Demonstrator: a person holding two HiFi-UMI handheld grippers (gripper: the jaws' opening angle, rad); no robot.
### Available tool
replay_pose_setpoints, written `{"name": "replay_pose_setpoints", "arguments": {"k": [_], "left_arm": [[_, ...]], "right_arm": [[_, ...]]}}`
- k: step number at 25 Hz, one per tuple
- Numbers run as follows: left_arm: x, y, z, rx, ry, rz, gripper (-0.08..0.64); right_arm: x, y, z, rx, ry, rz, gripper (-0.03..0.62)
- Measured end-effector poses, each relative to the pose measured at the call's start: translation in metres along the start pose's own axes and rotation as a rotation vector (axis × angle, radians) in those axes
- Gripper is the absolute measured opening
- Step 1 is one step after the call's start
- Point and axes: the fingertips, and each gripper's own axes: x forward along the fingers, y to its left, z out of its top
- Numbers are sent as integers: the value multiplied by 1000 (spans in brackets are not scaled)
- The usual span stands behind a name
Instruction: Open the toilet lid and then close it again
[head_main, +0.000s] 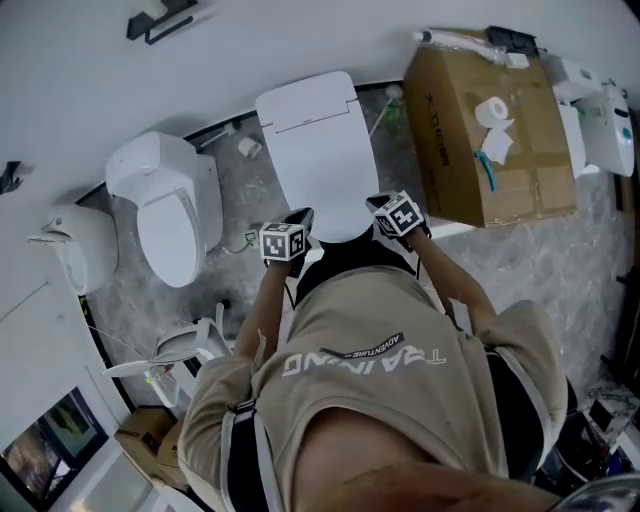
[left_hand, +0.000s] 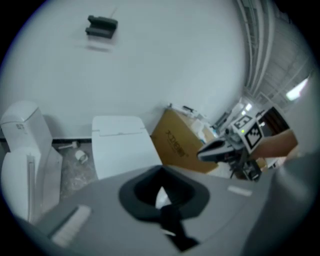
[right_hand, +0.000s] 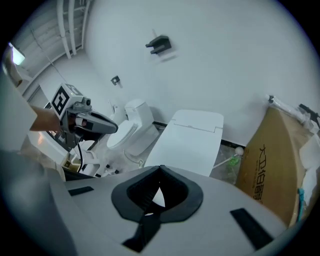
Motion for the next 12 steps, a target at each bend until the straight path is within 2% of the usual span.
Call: {"name": "replay_pose_setpoints", "arguments": {"k": [6,12], "left_arm": [[-38,2,70,34,-174,12,5],[-70,-13,145,177,-301,21,5]], "right_arm": [[-37,10,78,-3,-170,2,14],[-74,17,146,-94,-305,-19,14]]}}
